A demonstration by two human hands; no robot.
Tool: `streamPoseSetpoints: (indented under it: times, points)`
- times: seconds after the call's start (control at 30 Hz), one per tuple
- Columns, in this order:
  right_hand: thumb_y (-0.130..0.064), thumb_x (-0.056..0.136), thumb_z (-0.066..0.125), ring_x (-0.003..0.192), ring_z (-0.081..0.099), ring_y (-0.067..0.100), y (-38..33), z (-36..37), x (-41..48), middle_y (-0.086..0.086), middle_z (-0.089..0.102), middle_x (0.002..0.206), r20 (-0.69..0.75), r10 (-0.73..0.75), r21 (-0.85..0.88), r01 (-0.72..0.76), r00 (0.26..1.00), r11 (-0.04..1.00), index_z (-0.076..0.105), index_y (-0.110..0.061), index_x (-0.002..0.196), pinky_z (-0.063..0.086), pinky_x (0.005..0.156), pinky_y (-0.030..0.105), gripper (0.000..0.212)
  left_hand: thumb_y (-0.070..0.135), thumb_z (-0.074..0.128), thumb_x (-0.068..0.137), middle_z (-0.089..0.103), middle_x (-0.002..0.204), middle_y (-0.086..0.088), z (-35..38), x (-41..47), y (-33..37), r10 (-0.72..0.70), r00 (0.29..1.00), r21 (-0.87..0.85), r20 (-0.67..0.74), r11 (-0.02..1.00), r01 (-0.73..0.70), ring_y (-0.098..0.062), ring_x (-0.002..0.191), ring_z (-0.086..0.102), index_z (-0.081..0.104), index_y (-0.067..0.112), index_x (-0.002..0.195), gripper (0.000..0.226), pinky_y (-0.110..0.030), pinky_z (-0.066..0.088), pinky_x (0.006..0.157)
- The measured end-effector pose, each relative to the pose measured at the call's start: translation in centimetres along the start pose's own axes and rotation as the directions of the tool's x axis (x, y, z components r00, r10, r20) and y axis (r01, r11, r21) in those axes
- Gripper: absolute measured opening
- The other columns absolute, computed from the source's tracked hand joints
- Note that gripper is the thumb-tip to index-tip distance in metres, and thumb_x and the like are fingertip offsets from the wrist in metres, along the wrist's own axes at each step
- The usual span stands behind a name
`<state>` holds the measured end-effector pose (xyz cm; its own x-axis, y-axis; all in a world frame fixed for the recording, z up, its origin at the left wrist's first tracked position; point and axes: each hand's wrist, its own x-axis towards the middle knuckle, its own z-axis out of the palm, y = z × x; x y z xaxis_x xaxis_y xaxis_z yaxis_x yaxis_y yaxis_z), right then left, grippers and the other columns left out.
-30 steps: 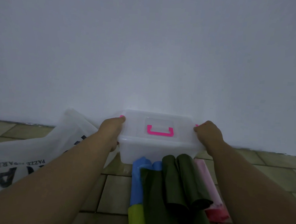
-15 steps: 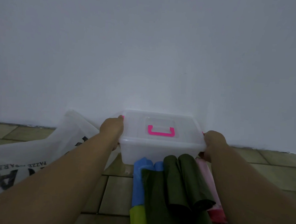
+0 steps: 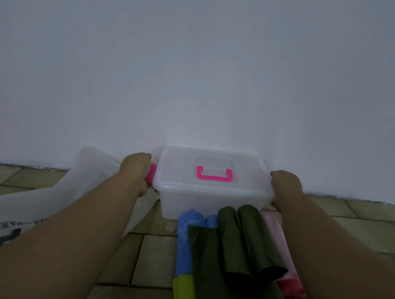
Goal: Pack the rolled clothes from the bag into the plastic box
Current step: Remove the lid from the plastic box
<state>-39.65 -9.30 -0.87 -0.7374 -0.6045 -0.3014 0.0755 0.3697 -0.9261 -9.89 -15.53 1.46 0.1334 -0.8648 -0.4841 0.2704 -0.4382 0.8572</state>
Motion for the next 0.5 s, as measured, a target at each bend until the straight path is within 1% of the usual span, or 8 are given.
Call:
streamPoseSetpoints:
  times: [0.03,0.1,0.17,0.23,0.3,0.37,0.43,0.5]
  points:
    - [-0.023,0.088,0.049,0.112,0.055,0.034,-0.4,0.0,-0.4,0.016,0.055,0.128,-0.075,-0.156,-0.169,0.141,0.985,0.975,0.052,-0.009,0.126,0.048,0.089,0.040,0.040,0.018,0.052,0.093,0.058,0.091,-0.005,-0.1,0.2,0.6,0.067,0.998,0.061,-0.013,0.996,-0.066,-0.028,0.090,0.060,0.058,0.009,0.106,0.017,-0.046,0.056,0.076]
    - [-0.029,0.087,0.055,0.100,0.058,0.026,-1.8,0.2,-1.8,0.010,0.058,0.116,-0.119,-0.545,-0.436,0.450,0.830,0.780,0.056,-0.016,0.119,0.041,0.081,0.030,0.035,0.026,0.057,0.092,0.052,0.105,-0.002,-0.6,-0.8,1.3,0.143,0.990,0.168,0.023,0.975,-0.144,-0.026,0.095,0.055,0.053,0.014,0.121,0.032,-0.040,0.053,0.066]
    - [-0.033,0.085,0.060,0.089,0.057,0.015,-3.3,1.3,-4.5,0.000,0.061,0.104,0.154,-0.751,-0.472,0.715,0.642,0.515,0.062,-0.023,0.109,0.038,0.076,0.026,0.025,0.034,0.060,0.090,0.048,0.111,-0.001,-1.3,-1.9,1.3,0.120,0.987,0.250,0.106,0.958,-0.144,-0.025,0.096,0.052,0.048,0.017,0.129,0.044,-0.040,0.047,0.071]
    - [-0.040,0.082,0.064,0.084,0.057,0.009,-4.1,3.2,-7.5,-0.008,0.061,0.096,0.528,-0.698,-0.404,0.866,0.485,0.296,0.065,-0.028,0.104,0.041,0.073,0.026,0.025,0.038,0.060,0.089,0.048,0.114,-0.001,-1.6,-2.7,0.5,0.095,0.978,0.267,0.185,0.953,-0.143,-0.026,0.102,0.050,0.046,0.020,0.132,0.049,-0.043,0.045,0.078]
    - [-0.048,0.080,0.064,0.090,0.054,0.008,-3.3,5.4,-10.1,-0.009,0.059,0.102,0.766,-0.519,-0.398,0.914,0.379,0.081,0.063,-0.030,0.112,0.045,0.080,0.030,0.038,0.037,0.059,0.090,0.051,0.105,0.003,-1.6,-3.2,-0.2,0.122,0.967,0.240,0.224,0.954,-0.176,-0.022,0.094,0.051,0.048,0.024,0.121,0.036,-0.038,0.048,0.067]
    - [-0.046,0.083,0.062,0.102,0.052,0.015,-2.2,7.2,-11.5,-0.005,0.056,0.112,0.821,-0.443,-0.456,0.880,0.359,-0.133,0.058,-0.029,0.122,0.045,0.087,0.036,0.043,0.036,0.056,0.092,0.050,0.091,0.006,-1.3,-3.8,-0.4,0.144,0.965,0.202,0.220,0.961,-0.190,-0.019,0.082,0.051,0.048,0.026,0.100,0.016,-0.034,0.047,0.057]
    - [-0.037,0.087,0.060,0.105,0.053,0.020,-2.0,7.9,-12.1,-0.001,0.055,0.115,0.814,-0.466,-0.475,0.859,0.346,-0.191,0.059,-0.025,0.122,0.045,0.087,0.037,0.037,0.040,0.053,0.093,0.050,0.087,0.005,-1.1,-4.3,-0.5,0.147,0.965,0.165,0.217,0.969,-0.185,-0.020,0.083,0.052,0.048,0.027,0.084,0.017,-0.035,0.048,0.057]
    - [-0.031,0.090,0.057,0.104,0.055,0.022,-2.6,7.7,-12.5,0.000,0.055,0.113,0.810,-0.491,-0.455,0.871,0.320,-0.184,0.060,-0.022,0.118,0.045,0.084,0.035,0.030,0.048,0.047,0.093,0.051,0.083,0.004,-0.9,-4.5,-0.5,0.130,0.975,0.089,0.183,0.985,-0.148,-0.019,0.078,0.051,0.046,0.028,0.077,0.026,-0.036,0.049,0.058]
